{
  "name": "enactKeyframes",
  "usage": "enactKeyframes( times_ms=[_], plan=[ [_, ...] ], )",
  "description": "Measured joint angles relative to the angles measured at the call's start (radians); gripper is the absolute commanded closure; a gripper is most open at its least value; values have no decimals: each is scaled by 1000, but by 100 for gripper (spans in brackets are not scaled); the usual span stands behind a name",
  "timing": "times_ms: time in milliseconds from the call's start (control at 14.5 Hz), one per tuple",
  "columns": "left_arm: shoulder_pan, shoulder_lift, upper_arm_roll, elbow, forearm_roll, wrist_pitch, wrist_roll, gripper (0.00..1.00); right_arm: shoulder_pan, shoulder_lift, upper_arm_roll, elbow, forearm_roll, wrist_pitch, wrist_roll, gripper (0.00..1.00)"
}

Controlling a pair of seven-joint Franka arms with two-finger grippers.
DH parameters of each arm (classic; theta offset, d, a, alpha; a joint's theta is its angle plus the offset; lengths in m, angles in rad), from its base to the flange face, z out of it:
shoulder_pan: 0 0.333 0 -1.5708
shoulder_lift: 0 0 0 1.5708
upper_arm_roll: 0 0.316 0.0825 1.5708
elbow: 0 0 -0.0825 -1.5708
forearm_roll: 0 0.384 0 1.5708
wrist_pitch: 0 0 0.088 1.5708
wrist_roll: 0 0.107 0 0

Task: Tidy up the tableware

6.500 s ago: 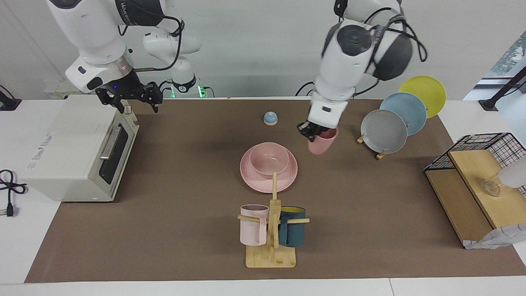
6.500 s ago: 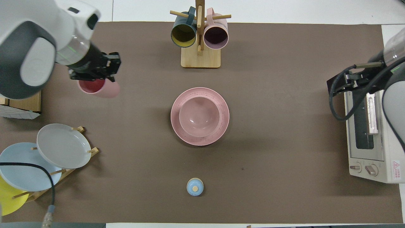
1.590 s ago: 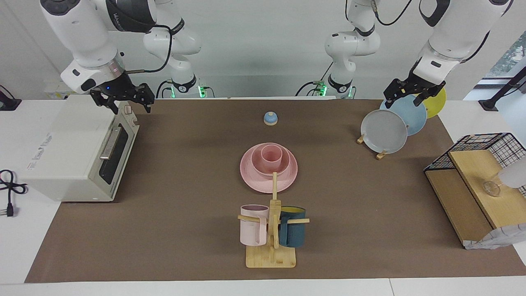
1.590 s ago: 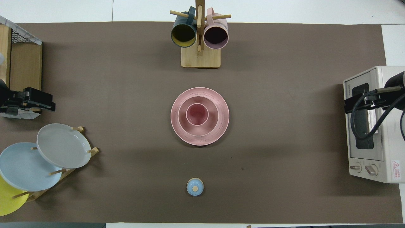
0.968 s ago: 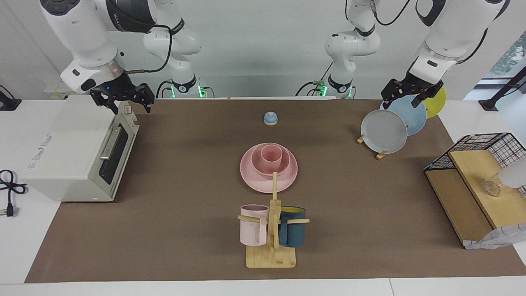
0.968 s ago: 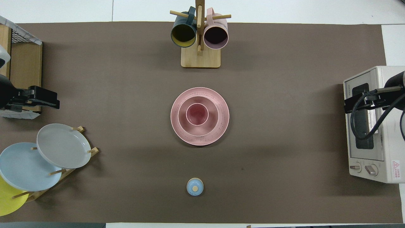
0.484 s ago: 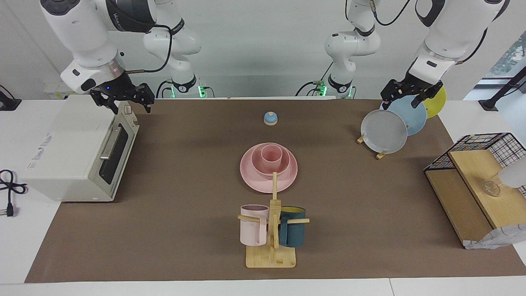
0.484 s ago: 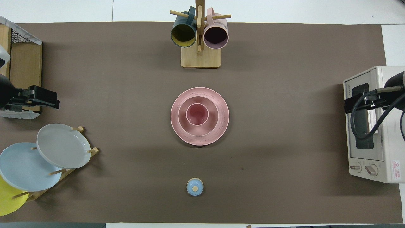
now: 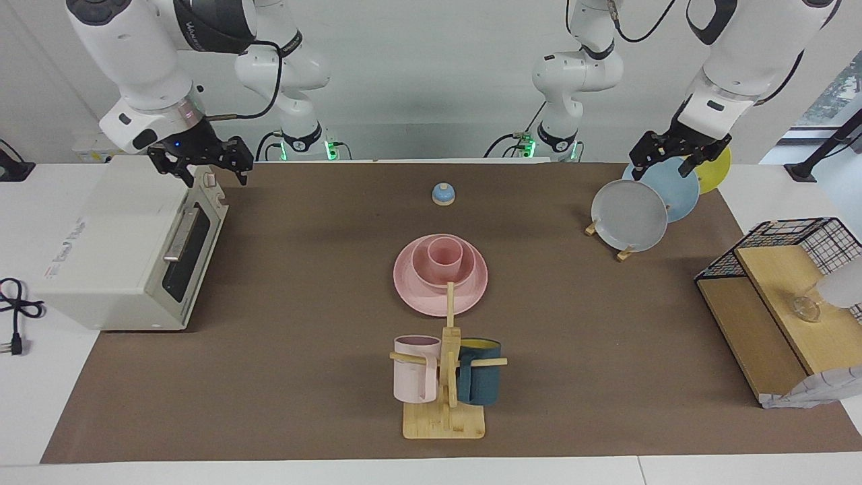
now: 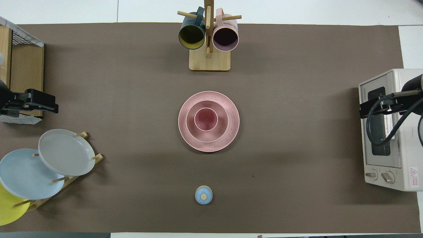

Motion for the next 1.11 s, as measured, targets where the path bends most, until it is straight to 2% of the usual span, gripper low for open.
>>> enactKeyframes(
  times_ms=[1106],
  plan=[
    [18, 0, 5, 0, 1, 39, 0, 0, 0, 0, 0, 0, 0, 0, 0, 0]
  ],
)
